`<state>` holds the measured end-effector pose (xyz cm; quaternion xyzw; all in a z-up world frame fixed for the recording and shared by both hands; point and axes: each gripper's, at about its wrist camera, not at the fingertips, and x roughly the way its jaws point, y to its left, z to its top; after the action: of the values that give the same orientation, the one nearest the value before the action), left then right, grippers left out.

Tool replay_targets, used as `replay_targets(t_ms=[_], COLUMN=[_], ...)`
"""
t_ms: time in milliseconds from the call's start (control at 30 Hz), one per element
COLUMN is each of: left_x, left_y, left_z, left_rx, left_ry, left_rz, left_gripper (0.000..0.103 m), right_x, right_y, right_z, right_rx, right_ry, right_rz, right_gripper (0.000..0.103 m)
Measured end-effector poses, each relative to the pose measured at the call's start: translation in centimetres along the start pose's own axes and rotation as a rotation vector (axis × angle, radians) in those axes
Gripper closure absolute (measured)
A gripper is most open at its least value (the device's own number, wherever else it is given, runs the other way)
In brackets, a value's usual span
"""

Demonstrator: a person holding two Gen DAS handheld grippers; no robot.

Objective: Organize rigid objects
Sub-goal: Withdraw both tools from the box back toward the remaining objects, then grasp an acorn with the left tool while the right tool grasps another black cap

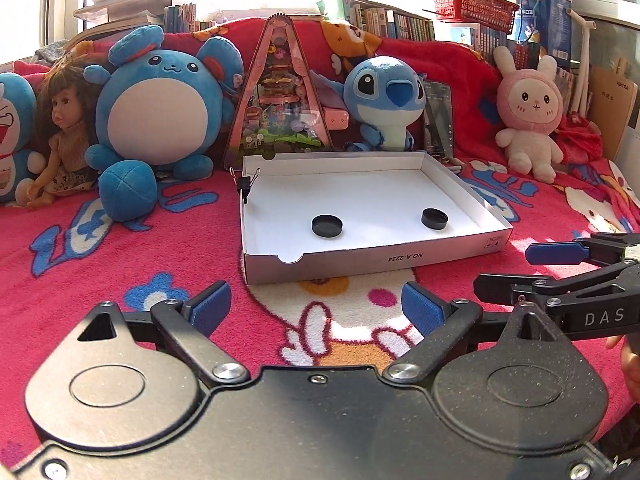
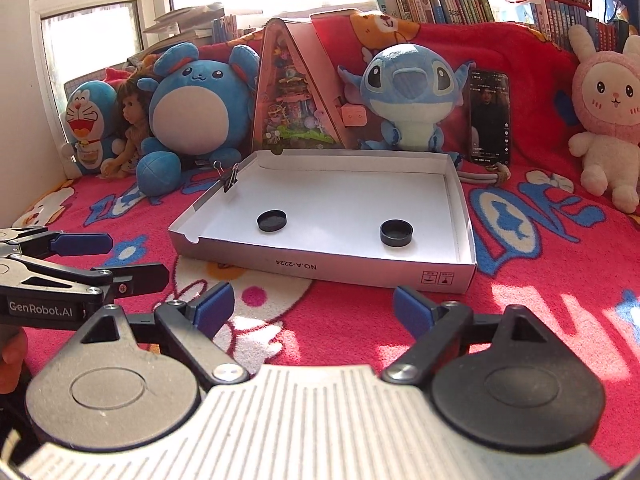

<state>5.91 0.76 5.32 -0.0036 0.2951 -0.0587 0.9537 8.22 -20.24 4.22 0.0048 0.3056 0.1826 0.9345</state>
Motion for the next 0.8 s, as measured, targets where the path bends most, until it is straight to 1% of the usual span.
replay_targets(t_ms=[167, 267, 367, 500, 600, 633, 700, 767, 800], left_x=[-1.5, -2.5, -3.5, -4.2, -4.2, -4.2, -4.2, -4.2, -4.3], left_y=[0.3, 0.7, 1.3, 2.4, 3.0, 3.1, 3.2, 3.3, 3.3], left_z=[-1.8, -3.0, -4.3, -5.7, -6.3, -6.4, -6.7, -7.0, -7.2], left_rx=[0.01, 0.006, -0.025, -0.07, -0.074, -0.068, -0.064, -0.064, -0.068], left_ry=[-0.01, -0.024, -0.047, -0.041, -0.03, -0.027, -0.021, -0.006, -0.002], left_rz=[0.035, 0.071, 0.11, 0.141, 0.154, 0.157, 0.163, 0.155, 0.155], left_gripper=[0.011, 0.011, 0.011, 0.011, 0.011, 0.012, 0.019, 0.025, 0.031], right_x=[-0.9, -1.7, -2.4, -3.2, -3.6, -3.7, -3.9, -4.4, -4.5], right_y=[0.9, 1.4, 1.7, 2.0, 2.1, 2.2, 2.3, 2.4, 2.5], right_z=[-1.7, -2.8, -3.8, -5.2, -6.1, -6.3, -6.7, -7.1, -7.2], right_rx=[-0.029, -0.046, -0.057, -0.064, -0.065, -0.063, -0.062, -0.068, -0.072], right_ry=[0.011, 0.011, 0.014, 0.027, 0.035, 0.036, 0.035, 0.03, 0.028], right_rz=[0.013, 0.01, 0.006, -0.004, -0.013, -0.015, -0.017, -0.02, -0.019], right_gripper=[0.01, 0.01, 0.01, 0.01, 0.01, 0.01, 0.01, 0.011, 0.011])
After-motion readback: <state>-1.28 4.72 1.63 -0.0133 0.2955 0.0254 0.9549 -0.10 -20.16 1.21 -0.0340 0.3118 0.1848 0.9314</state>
